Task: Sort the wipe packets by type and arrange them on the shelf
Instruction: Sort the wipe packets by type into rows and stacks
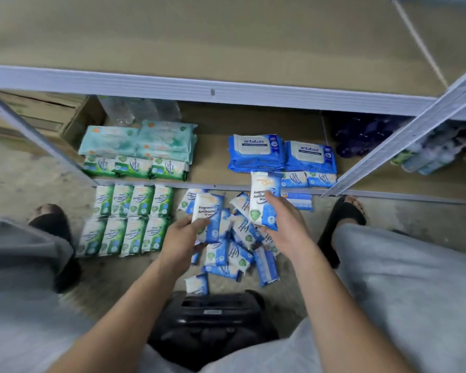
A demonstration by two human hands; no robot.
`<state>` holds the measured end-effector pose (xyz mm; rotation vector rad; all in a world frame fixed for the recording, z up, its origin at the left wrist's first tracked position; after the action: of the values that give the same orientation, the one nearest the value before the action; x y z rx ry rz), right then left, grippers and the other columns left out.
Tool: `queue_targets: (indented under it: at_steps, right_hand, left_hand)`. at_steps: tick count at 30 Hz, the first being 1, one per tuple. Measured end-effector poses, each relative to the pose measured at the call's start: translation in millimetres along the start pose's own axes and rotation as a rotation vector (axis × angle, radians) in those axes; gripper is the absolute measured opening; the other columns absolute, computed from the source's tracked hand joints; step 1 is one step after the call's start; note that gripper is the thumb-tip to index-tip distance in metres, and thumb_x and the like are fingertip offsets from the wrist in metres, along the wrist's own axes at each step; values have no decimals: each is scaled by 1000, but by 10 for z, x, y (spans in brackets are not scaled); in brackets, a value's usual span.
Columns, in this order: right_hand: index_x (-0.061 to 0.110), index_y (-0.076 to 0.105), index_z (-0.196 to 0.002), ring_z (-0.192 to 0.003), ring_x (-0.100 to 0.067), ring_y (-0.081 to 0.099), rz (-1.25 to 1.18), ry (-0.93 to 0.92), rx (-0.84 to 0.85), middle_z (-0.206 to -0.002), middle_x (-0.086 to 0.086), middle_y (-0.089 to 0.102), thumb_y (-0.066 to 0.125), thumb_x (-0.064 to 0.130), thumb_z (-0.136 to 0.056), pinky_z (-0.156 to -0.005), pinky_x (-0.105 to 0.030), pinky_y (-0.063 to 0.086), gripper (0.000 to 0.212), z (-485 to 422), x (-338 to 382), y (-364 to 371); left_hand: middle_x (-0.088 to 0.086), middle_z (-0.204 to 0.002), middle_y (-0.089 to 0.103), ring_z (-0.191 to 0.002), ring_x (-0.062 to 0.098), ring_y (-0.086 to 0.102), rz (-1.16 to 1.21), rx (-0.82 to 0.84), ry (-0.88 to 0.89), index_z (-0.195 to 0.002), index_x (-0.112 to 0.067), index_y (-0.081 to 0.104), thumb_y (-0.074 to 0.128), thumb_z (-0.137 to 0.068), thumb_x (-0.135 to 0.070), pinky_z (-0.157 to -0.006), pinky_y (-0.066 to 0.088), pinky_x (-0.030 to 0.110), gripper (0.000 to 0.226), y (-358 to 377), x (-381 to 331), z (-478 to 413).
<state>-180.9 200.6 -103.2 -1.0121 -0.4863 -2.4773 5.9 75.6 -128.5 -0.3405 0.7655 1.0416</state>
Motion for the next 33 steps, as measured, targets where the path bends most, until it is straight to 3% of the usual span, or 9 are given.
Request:
queue_targets:
  at_steps: [4,9,13,16,19,21,24,29,33]
  right_hand:
    - [18,70,-89,-95,-24,69,155,-54,-133,-99,-8,73,75,34,-86,-90,-43,52,17,42,-142,38]
    - [17,68,-89,-89,-26,70,85,-29,-232,-100,-9,74,79,24,-84,-72,-36,53,14,-35,-312,10]
    - [9,67,-106,-102,-26,68,-52,99,-233,-107,-12,70,77,17,-86,-76,-33,57,24,-74,-481,-72]
    - [9,65,-101,-97,-25,66,-171,184,-221,-101,-11,66,73,11,-89,-78,-36,58,15,-50,-570,-122]
    - [5,66,-105,-95,-26,67,-247,244,-268,-101,-14,66,73,10,-90,-79,-37,59,18,-86,-690,-224]
    - [3,66,-109,-94,-27,67,-286,276,-288,-103,-16,67,74,12,-89,-79,-37,59,24,-150,-759,-281]
    - [4,67,-108,-94,-28,67,-312,293,-321,-105,-17,67,76,13,-88,-76,-37,59,24,-307,-797,-356]
    - [4,67,-101,-89,-24,68,-295,297,-354,-103,-18,68,73,11,-90,-70,-32,58,14,-682,-734,-468]
    - [6,67,-106,-93,-20,67,-273,282,-391,-104,-17,67,70,11,-92,-83,-38,60,16,-1078,-558,-654]
  left_hand:
    - [-2,-105,68,-103,21,65,65,0,14,-101,-19,66,68,-95,-15,-92,56,47,8,-240,18,139]
    - [4,-109,73,-97,23,71,2,-25,50,-122,-17,64,77,-85,-8,-83,59,40,41,-439,3,151]
    - [13,-104,70,-95,30,70,40,-146,42,-105,-9,65,83,-78,-9,-85,59,43,32,-501,38,113]
    - [2,-87,68,-87,24,67,29,-195,60,-80,-12,62,80,-82,-10,-86,57,40,19,-476,86,69]
    - [1,-105,75,-98,20,71,-2,-216,67,-108,-7,71,87,-73,-25,-93,57,41,43,-406,120,-8]
    - [0,-115,69,-100,22,69,6,-229,68,-114,-3,65,87,-76,-23,-83,60,35,48,-325,147,-93]
    - [-3,-98,60,-93,25,68,22,-250,43,-93,-11,56,81,-83,-11,-70,56,27,27,-142,211,-259]
    - [7,-88,67,-80,22,69,13,-244,-59,-84,-7,61,77,-86,-7,-85,58,32,16,214,243,-637]
    - [-1,-68,72,-78,19,75,74,-204,-143,-108,-10,65,81,-83,-12,-97,55,38,30,459,220,-1054]
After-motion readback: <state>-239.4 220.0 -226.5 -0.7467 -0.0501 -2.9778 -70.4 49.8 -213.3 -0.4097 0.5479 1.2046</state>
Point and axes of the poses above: each hand's wrist, its own z-axis away from the middle knuckle, its own y-axis out of the palm, x = y × z, the point moved 5 cm from there along -z, towards the middle knuckle
